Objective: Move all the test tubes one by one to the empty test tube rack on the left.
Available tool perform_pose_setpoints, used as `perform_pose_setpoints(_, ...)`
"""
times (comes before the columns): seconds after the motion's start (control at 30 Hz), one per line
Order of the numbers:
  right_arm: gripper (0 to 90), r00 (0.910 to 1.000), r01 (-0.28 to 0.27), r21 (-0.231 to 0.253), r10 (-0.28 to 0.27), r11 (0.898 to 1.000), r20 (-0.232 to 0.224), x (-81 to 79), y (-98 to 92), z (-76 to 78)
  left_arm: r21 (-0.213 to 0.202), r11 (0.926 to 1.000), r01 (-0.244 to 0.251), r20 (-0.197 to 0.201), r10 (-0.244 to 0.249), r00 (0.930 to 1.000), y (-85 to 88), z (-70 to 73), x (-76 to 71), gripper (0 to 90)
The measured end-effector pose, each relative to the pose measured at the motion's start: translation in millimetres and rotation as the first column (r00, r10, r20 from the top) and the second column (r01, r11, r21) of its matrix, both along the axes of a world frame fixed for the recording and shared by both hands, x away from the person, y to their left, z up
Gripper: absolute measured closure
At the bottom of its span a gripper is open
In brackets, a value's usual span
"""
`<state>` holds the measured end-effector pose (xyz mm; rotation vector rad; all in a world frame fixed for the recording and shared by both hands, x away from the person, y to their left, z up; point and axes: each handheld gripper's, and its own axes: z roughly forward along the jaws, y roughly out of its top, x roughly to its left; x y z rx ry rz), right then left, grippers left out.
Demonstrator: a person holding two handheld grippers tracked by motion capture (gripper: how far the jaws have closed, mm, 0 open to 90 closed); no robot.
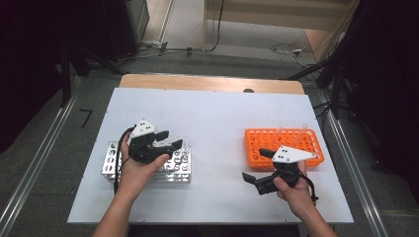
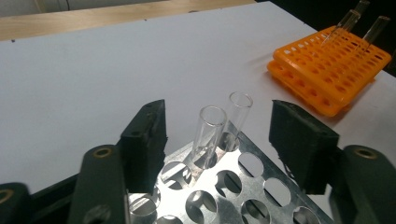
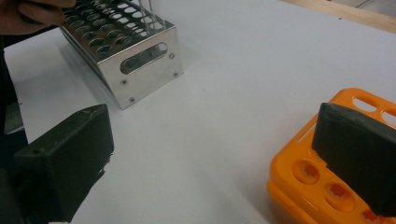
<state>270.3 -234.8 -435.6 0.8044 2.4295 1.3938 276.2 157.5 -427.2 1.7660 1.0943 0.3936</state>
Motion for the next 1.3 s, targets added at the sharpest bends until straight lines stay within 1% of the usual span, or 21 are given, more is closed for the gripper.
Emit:
perform_pose_setpoints(0.07,0.0,1.0000,0.005,0.004,-0.005,1.000,0.002,0.8,-1.6,1.0,-0.017,0.9998,0.007,0.004,-0.007,1.0000,1.3,2.2,-3.0,25.5)
perform_pose_setpoints(0.13,0.0,0.9999,0.012,0.005,-0.012,1.000,0.006,2.1,-3.5,1.9,-0.024,0.9997,0.007,0.014,-0.007,0.9999,1.7,4.1,-5.8,18.8)
perform_pose_setpoints(0.23,0.0,0.9997,0.025,0.005,-0.025,1.000,0.007,4.2,-6.6,2.8,-0.045,0.9988,0.016,0.022,-0.015,0.9996,3.1,4.5,-9.3,12.5)
perform_pose_setpoints(0.37,0.0,0.9987,0.048,0.005,-0.048,0.999,0.018,7.3,-12.4,4.6,-0.070,0.9973,0.024,0.023,-0.023,0.9995,2.0,3.7,-12.3,4.9)
perform_pose_setpoints(0.43,0.0,0.9974,0.069,0.007,-0.069,0.998,0.020,9.4,-16.8,5.6,-0.065,0.9968,0.047,0.038,-0.044,0.9983,0.1,3.9,-14.6,0.1)
perform_pose_setpoints(0.47,0.0,0.9969,0.075,0.008,-0.075,0.997,0.021,10.6,-19.6,6.1,-0.063,0.9966,0.052,0.043,-0.049,0.9978,-1.0,4.2,-15.4,0.0)
perform_pose_setpoints(0.6,0.0,0.9937,0.110,0.016,-0.110,0.994,0.023,15.1,-31.4,7.0,-0.082,0.9936,0.077,0.057,-0.072,0.9958,-3.6,5.0,-18.7,0.0)
perform_pose_setpoints(0.67,0.0,0.9914,0.128,0.019,-0.129,0.992,0.024,17.1,-37.5,7.6,-0.088,0.9930,0.079,0.064,-0.073,0.9952,-4.3,5.5,-20.1,0.0)
perform_pose_setpoints(0.87,0.0,0.9834,0.178,0.029,-0.179,0.984,0.032,22.6,-55.8,9.6,-0.075,0.9943,0.075,0.064,-0.071,0.9954,-6.0,6.3,-23.8,0.0)
perform_pose_setpoints(0.97,0.0,0.9784,0.201,0.021,-0.202,0.979,0.044,24.6,-63.8,11.2,-0.066,0.9947,0.079,0.064,-0.075,0.9951,-7.5,5.7,-25.1,0.0)
perform_pose_setpoints(1.07,0.0,0.9736,0.223,0.033,-0.224,0.974,0.043,26.6,-71.9,12.7,-0.058,0.9948,0.083,0.062,-0.080,0.9949,-9.3,5.9,-26.1,0.0)
perform_pose_setpoints(1.27,0.0,0.9656,0.254,0.048,-0.256,0.966,0.043,30.0,-84.9,13.9,-0.058,0.9951,0.080,0.062,-0.077,0.9951,-8.6,7.0,-29.1,0.0)
perform_pose_setpoints(1.3,0.0,0.9631,0.264,0.050,-0.266,0.963,0.041,30.4,-86.7,14.4,-0.060,0.9951,0.079,0.062,-0.075,0.9952,-8.4,6.6,-29.8,0.0)
